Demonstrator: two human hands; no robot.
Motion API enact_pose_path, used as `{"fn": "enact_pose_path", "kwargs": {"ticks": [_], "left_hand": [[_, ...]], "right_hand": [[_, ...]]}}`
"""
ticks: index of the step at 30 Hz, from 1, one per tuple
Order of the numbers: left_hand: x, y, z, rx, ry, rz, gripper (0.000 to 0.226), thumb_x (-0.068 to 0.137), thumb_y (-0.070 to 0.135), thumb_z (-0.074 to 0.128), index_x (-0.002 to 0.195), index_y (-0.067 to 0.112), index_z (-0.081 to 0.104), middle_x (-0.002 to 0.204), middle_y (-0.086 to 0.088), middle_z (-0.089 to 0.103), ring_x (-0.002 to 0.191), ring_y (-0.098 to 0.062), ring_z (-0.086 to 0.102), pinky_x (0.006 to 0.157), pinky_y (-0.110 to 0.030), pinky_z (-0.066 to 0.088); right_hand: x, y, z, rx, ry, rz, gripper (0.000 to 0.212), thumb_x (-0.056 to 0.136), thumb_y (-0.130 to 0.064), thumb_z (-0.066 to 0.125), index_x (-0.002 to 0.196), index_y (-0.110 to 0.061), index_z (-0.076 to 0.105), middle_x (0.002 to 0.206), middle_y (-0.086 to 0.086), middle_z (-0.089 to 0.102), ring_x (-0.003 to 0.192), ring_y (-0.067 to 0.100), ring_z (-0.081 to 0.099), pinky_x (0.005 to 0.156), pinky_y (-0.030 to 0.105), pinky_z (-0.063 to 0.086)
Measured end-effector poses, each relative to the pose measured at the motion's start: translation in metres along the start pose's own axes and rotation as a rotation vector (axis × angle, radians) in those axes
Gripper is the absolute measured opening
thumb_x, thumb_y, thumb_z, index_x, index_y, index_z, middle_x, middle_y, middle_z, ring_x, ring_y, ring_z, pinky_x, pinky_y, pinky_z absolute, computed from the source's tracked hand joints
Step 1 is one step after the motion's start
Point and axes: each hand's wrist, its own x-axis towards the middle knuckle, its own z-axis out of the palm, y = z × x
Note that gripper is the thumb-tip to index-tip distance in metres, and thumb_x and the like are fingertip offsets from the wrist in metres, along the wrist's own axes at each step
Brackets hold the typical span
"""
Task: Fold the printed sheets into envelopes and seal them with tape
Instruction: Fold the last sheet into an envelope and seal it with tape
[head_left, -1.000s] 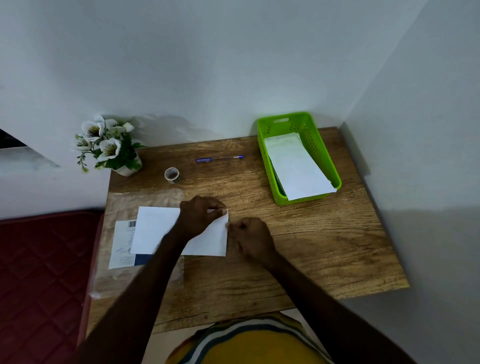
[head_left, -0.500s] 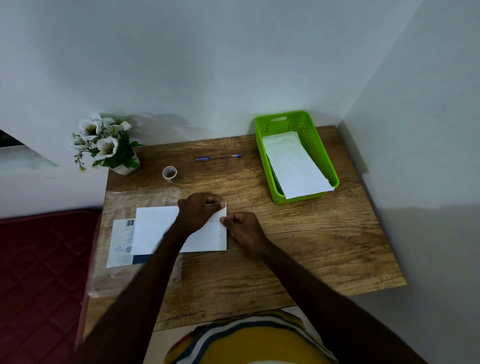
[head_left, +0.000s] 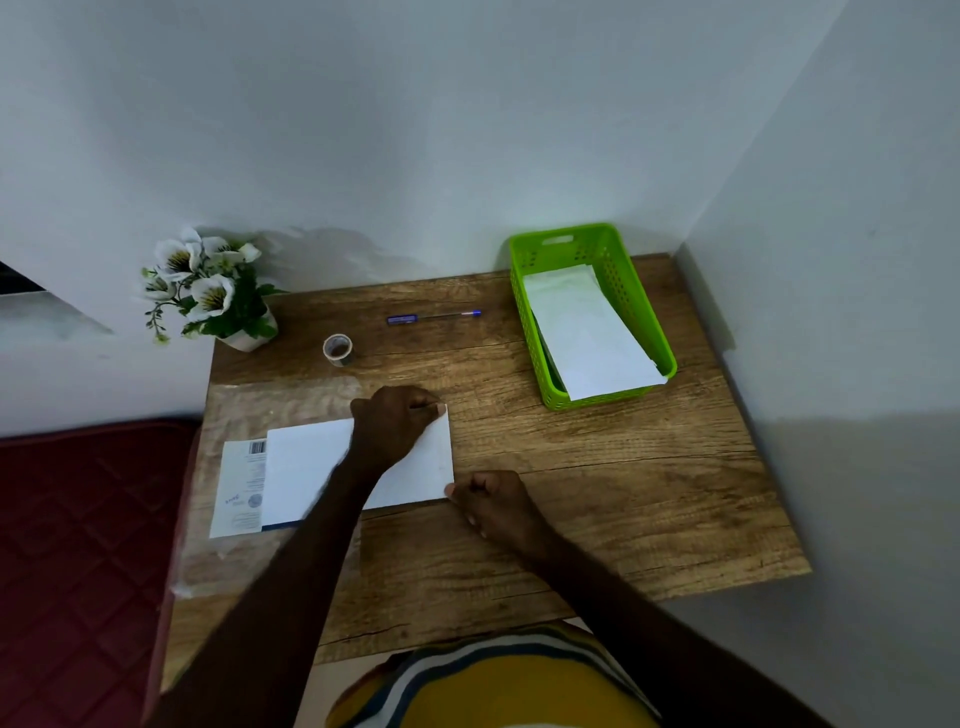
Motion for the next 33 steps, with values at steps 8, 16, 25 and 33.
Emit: {"fn": "enact_pose_path", "kwargs": {"ticks": [8,16,25,33], "left_hand": [[0.010,0.020,-0.036,-0.104,0.244,-0.049,0.020,0.095,0.039,0.069,0.099,0.022,0.078,0.091,0.011,0.073,0.080,-0.006,0.067,0.072,-0.023,0.049],[0.009,0.019,-0.020,-0.532,0.411,-0.448,0.030,0.096,0.031,0.070,0.118,0.011,0.075,0.114,-0.005,0.075,0.104,-0.020,0.068,0.099,-0.041,0.054],[-0.012,0.003,0.014,-0.213,0.451,-0.374,0.030,0.101,0.029,0.062,0.102,0.002,0.074,0.096,-0.013,0.075,0.086,-0.026,0.070,0.077,-0.036,0.056],[-0.005,-0.001,0.015,-0.068,0.469,-0.310,0.025,0.099,0.030,0.063,0.105,0.008,0.074,0.100,-0.007,0.075,0.088,-0.019,0.070,0.078,-0.030,0.053]], "right_hand": [[0.014,-0.031,-0.008,0.301,0.293,-0.069,0.023,0.099,-0.026,0.064,0.079,-0.016,0.066,0.055,-0.002,0.051,0.044,0.006,0.042,0.040,0.020,0.034],[0.081,-0.073,-0.016,0.047,0.533,-0.098,0.026,0.098,-0.023,0.057,0.073,-0.018,0.061,0.076,0.006,0.062,0.073,0.022,0.057,0.068,0.035,0.044],[0.104,-0.061,-0.017,-0.490,0.577,-0.149,0.027,0.102,-0.025,0.050,0.100,-0.007,0.070,0.104,0.015,0.072,0.098,0.033,0.066,0.073,0.031,0.045],[0.107,-0.059,-0.017,-0.523,0.590,-0.254,0.015,0.099,-0.021,0.054,0.102,-0.010,0.064,0.096,0.012,0.070,0.090,0.029,0.064,0.072,0.033,0.049]]}}
